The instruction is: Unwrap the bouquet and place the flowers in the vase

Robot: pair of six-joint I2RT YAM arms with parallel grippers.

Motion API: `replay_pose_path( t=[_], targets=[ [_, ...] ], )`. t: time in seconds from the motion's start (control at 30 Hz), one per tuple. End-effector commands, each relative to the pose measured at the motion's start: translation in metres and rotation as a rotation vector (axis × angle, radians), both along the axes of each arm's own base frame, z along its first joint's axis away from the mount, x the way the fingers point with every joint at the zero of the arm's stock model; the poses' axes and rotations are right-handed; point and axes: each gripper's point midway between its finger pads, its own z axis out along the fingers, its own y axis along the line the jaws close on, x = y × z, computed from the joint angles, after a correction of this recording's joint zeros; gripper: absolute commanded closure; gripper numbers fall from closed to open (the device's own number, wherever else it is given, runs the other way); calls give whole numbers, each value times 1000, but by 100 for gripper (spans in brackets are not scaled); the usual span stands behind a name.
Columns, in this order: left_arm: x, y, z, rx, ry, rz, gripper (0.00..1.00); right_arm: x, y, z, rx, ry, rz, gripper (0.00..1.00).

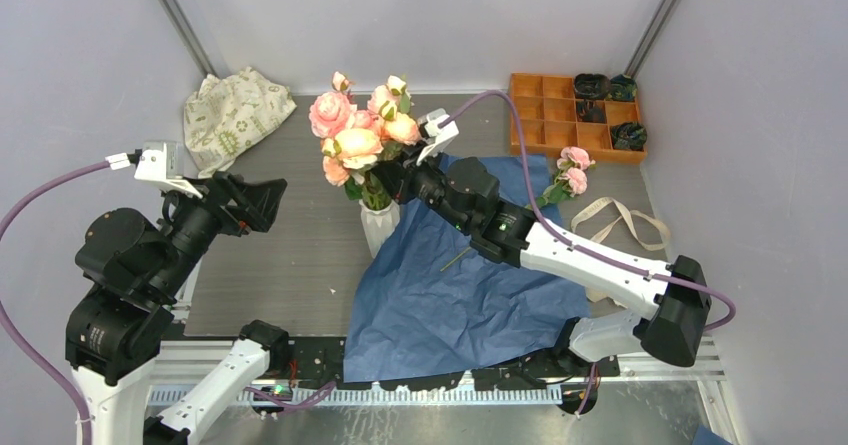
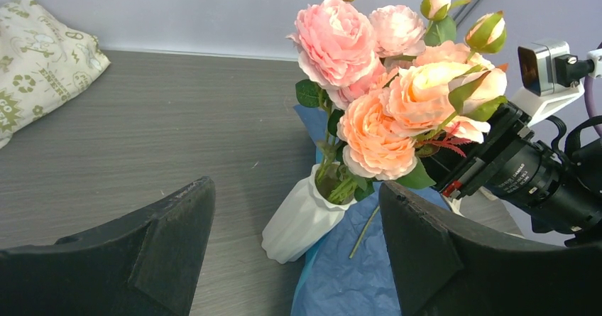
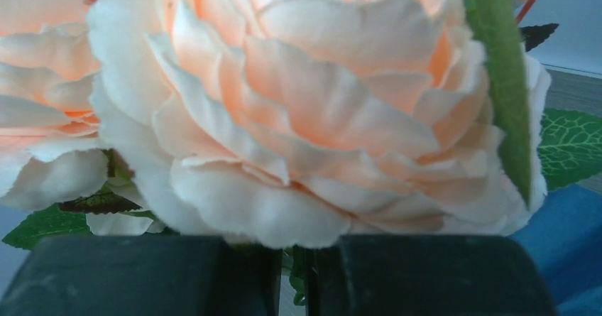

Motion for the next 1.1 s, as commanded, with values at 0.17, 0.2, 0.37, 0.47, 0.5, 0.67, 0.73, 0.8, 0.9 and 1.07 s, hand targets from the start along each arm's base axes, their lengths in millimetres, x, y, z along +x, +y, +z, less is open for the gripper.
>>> replay_pose_path(
  t=[0.17, 0.2, 0.37, 0.47, 0.5, 0.67, 0.73, 0.8, 0.9, 1.07],
  targets=[
    [3, 0, 9, -17, -36, 7, 15, -11, -5, -4, 3, 14, 4, 52],
    [2, 0, 8, -16, -34, 6, 15, -12, -7, -3, 7, 13, -1, 48],
    [2, 0, 7, -19, -33, 7, 15, -16, -13, 4, 21, 2, -5, 36],
    [2, 1, 7, -19, -33, 8, 15, -20, -16, 8, 33, 1, -1, 33],
    [2, 1, 7, -18, -31, 8, 15, -22, -17, 10, 37, -1, 1, 32],
    [1, 1, 7, -20, -32, 7, 15, -29, -29, 22, 59, -20, -17, 22],
    [1, 1, 7, -20, -32, 7, 15, -32, -37, 26, 71, -25, -31, 18],
    [1, 1, 7, -20, -32, 7, 15, -33, -45, 26, 78, -19, -50, 14],
    [1, 2, 8, -23, -37, 14, 15, -35, -56, 19, 73, 14, -73, 6],
    [0, 5, 10, -19, -47, 28, 15, -36, -95, -2, 104, 101, -198, 0]
  ],
)
